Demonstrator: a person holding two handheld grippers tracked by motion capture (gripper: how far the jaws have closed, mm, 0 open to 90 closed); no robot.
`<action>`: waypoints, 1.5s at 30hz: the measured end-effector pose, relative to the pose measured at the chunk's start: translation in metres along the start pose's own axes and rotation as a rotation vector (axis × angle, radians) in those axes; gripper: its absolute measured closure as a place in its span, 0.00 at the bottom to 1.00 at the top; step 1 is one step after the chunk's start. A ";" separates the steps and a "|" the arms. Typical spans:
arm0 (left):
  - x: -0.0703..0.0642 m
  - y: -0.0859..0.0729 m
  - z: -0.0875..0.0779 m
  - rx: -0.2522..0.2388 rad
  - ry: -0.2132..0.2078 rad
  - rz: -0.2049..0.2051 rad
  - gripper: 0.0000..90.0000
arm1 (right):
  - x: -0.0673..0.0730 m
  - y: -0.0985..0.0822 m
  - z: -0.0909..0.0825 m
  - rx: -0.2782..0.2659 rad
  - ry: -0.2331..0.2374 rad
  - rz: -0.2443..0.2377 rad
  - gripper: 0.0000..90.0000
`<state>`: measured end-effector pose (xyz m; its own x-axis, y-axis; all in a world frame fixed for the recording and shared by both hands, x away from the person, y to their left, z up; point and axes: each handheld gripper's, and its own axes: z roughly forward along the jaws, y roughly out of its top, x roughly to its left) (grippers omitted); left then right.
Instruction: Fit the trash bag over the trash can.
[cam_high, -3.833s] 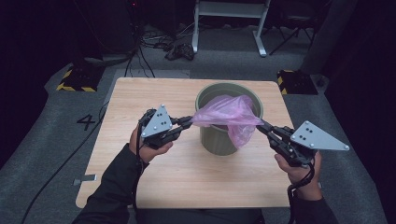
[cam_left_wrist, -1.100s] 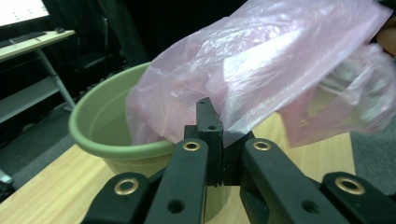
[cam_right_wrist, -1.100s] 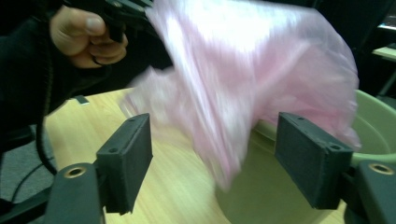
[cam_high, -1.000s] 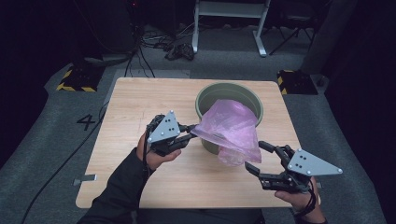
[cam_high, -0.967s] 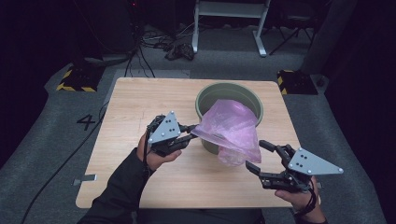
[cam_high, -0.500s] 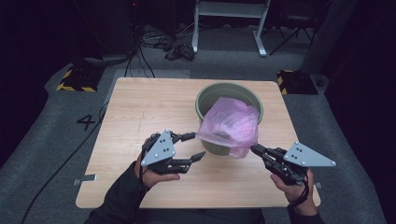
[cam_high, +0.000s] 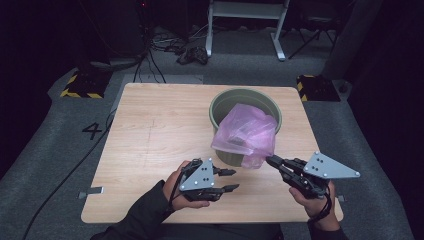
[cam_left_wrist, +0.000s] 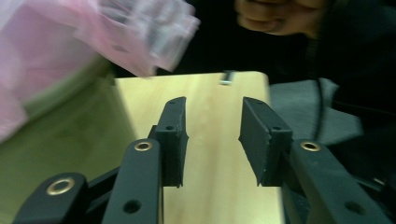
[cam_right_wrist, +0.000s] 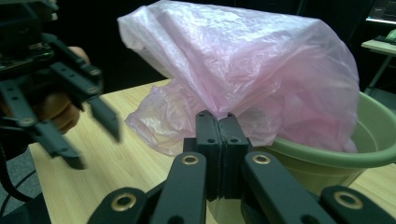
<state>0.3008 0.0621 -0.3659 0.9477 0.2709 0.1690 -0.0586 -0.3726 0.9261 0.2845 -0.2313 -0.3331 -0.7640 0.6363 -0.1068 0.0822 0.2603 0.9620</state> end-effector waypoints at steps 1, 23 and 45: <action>0.004 0.002 0.002 -0.009 0.036 -0.014 0.58 | 0.000 0.000 0.000 0.003 -0.001 0.000 0.99; 0.039 0.032 0.027 -0.083 0.026 -0.069 0.78 | 0.003 -0.007 0.005 0.079 0.035 -0.065 0.99; 0.037 0.032 0.034 -0.029 -0.007 -0.016 0.56 | -0.003 -0.015 0.001 0.082 0.031 -0.026 0.99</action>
<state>0.3449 0.0299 -0.3418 0.9508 0.2703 0.1515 -0.0523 -0.3420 0.9383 0.2867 -0.2362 -0.3473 -0.7860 0.6059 -0.1225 0.1130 0.3357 0.9352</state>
